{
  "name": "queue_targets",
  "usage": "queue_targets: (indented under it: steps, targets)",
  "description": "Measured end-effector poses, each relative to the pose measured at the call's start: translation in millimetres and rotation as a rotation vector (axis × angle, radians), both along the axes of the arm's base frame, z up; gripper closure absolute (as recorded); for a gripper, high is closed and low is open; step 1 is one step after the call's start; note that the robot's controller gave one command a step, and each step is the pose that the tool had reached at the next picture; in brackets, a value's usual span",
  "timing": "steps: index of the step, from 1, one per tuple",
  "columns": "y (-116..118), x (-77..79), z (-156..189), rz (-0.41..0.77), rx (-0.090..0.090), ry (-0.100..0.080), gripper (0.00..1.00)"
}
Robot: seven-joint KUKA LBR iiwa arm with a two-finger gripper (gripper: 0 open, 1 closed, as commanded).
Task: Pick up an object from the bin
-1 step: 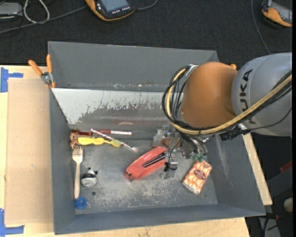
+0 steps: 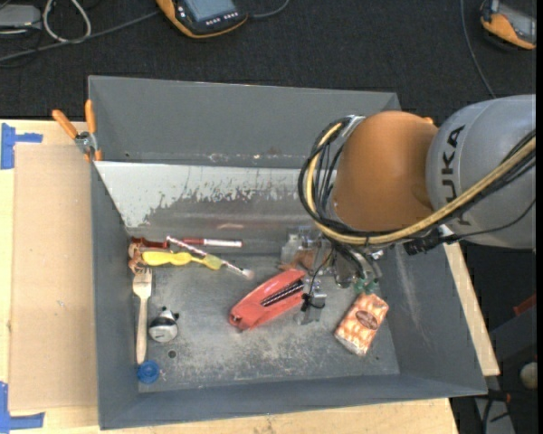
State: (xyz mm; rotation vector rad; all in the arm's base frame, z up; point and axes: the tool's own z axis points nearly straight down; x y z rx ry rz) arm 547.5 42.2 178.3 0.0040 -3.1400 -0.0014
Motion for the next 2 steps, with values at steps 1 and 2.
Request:
queue_targets:
  steps: [1,2]
  targets:
    - [15,21.1,-38,-0.097,0.001,-0.004,0.00]
    - [24,36.6,-79,-0.289,0.000,-0.001,0.00]
